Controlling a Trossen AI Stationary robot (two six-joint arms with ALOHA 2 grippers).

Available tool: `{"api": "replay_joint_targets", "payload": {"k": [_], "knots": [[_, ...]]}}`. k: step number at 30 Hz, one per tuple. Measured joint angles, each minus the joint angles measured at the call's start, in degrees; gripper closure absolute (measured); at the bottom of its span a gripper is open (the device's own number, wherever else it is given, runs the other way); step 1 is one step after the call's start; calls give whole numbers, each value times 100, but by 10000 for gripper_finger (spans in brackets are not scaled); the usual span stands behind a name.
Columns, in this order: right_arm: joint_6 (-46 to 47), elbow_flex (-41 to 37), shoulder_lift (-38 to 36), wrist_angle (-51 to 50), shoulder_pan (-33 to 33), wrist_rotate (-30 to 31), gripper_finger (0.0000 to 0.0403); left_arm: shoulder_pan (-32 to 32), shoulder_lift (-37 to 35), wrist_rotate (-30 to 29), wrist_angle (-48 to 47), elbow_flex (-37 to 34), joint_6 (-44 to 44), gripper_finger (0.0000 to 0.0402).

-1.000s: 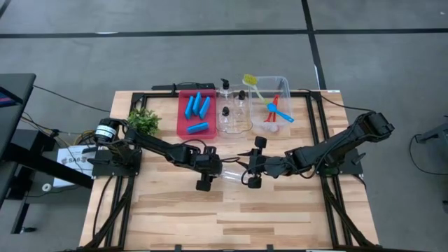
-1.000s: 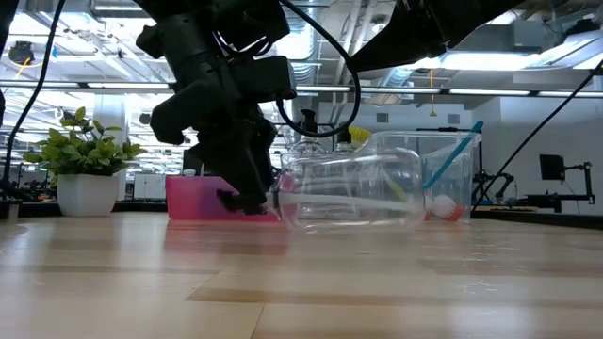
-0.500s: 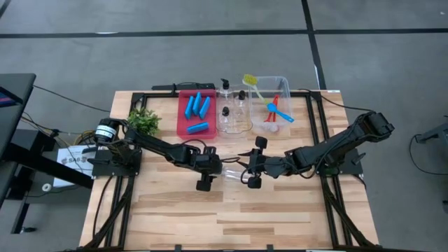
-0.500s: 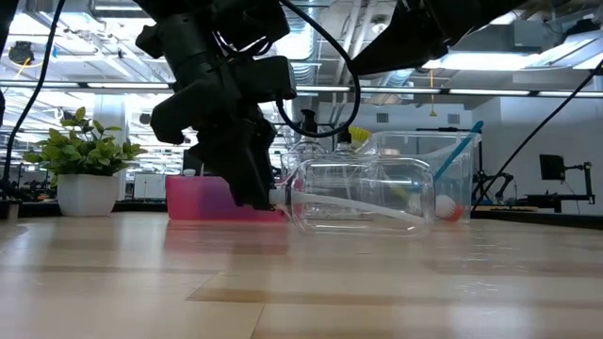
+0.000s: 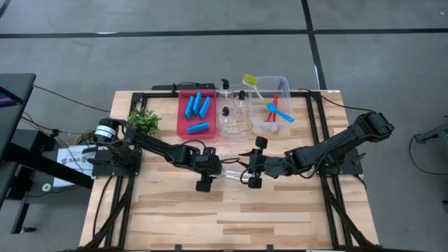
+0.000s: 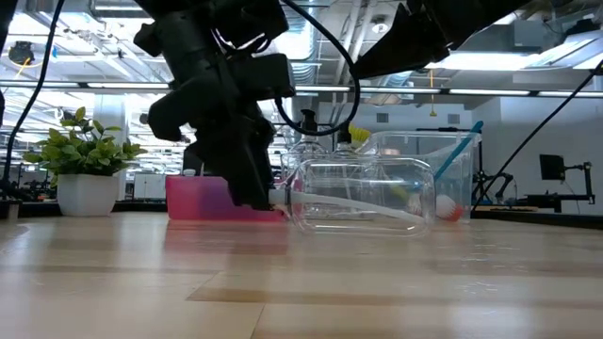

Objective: Pick & Place Kitchen Sink Supplies
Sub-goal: Put the spray bottle into the transparent bin

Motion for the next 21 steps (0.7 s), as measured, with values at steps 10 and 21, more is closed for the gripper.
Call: {"api": "replay_joint_targets", "payload": {"k": [10,21], "knots": [[1,0,0,-51,4,-2,290,-172,-403,33,-102,-2,2,193],[70,0,144,-36,1,-182,230,-189,-1247,42,-492,-2,-132,193]]}}
